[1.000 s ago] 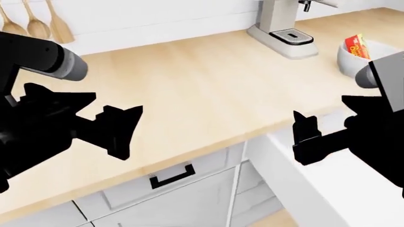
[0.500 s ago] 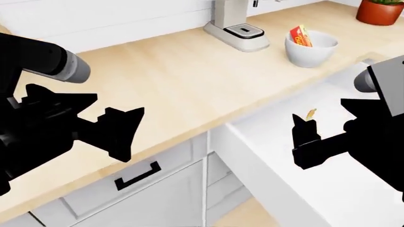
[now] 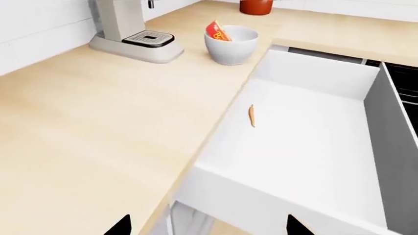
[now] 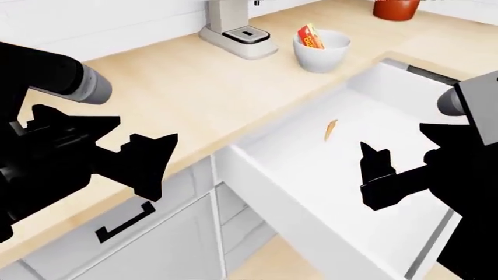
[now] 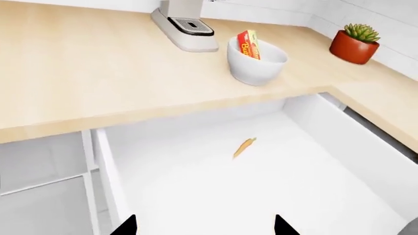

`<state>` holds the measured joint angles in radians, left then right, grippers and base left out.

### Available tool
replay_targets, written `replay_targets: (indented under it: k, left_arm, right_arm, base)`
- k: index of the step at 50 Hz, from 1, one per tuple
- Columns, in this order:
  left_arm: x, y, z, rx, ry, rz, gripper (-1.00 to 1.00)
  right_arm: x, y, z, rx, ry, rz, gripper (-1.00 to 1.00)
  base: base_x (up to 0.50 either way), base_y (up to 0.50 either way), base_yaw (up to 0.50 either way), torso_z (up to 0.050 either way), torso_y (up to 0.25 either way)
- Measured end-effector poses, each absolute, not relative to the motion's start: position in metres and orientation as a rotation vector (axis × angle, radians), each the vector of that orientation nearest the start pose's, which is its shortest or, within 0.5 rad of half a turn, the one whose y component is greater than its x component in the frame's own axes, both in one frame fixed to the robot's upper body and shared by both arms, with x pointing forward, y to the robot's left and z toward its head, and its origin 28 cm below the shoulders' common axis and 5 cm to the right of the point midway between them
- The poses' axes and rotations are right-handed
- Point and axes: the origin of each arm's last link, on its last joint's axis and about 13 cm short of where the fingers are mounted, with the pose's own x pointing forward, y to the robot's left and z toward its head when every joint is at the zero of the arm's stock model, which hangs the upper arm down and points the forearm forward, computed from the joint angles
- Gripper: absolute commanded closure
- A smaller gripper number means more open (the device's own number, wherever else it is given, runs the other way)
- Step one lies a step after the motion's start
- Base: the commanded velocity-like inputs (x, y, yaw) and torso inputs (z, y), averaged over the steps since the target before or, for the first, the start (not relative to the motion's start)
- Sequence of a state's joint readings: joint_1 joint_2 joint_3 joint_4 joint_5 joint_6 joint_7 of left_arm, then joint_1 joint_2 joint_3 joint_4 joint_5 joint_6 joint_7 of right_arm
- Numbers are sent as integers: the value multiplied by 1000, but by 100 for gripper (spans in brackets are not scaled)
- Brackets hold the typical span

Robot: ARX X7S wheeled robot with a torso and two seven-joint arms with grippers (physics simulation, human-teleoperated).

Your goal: Place the bar in the bowl and close the drawer.

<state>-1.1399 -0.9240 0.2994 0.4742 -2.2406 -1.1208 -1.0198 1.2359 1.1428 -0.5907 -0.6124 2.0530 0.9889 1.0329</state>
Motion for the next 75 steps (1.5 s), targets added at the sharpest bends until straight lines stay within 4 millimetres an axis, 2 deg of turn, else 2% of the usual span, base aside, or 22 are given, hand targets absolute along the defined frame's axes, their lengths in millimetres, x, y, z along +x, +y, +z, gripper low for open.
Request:
replay_targets:
  k: [75]
  left_arm:
    - [181, 261, 308, 46, 312, -426, -100]
  right_arm:
    - [171, -160, 290, -239, 295, 171, -100]
  base:
    - [-47, 68, -500, 0, 0]
